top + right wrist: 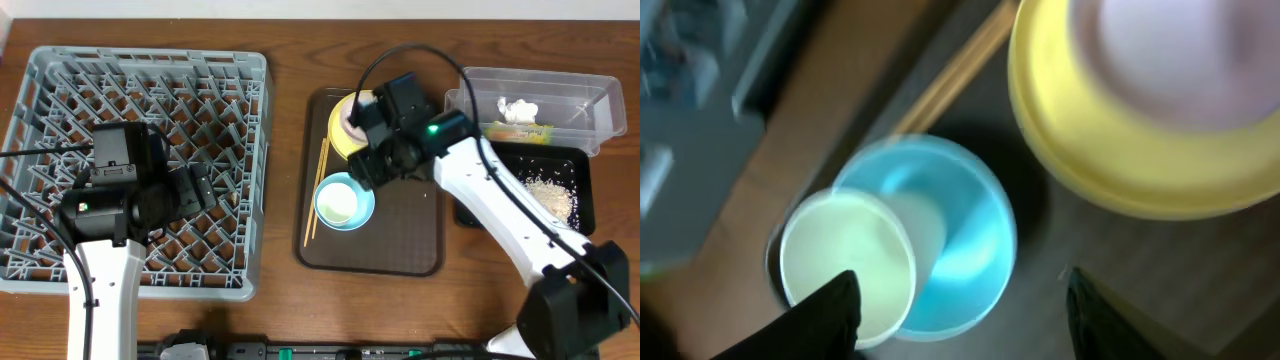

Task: Sort waste into correct bins and load items into the dishwasher

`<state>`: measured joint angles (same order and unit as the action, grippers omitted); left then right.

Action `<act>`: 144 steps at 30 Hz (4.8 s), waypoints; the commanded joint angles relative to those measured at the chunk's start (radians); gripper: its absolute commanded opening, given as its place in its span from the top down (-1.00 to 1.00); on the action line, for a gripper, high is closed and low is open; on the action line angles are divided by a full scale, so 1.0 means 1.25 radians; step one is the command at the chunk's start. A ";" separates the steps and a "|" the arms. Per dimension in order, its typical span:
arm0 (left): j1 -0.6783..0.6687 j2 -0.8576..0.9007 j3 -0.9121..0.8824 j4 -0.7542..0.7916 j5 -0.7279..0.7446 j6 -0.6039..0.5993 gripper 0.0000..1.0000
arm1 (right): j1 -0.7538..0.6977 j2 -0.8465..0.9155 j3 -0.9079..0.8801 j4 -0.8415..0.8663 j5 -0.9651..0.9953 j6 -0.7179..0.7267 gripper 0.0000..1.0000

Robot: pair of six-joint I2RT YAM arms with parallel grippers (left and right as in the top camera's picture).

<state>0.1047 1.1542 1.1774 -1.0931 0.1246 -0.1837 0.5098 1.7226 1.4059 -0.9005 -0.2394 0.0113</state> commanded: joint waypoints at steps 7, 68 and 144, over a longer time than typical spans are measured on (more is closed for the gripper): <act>0.004 0.002 0.016 -0.002 -0.004 -0.004 -0.87 | 0.053 0.084 -0.002 -0.026 -0.016 0.030 0.03; -0.136 0.299 0.014 0.521 1.109 -0.090 -0.86 | -0.182 0.024 0.051 0.281 -0.869 0.078 0.98; -0.179 0.299 0.014 0.719 0.935 -0.225 0.35 | -0.211 0.024 0.051 0.297 -0.832 0.119 0.56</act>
<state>-0.1623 1.5261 1.1778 -0.1890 1.3495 -0.4774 0.2634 1.7596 1.4605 -0.5220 -1.2243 0.1738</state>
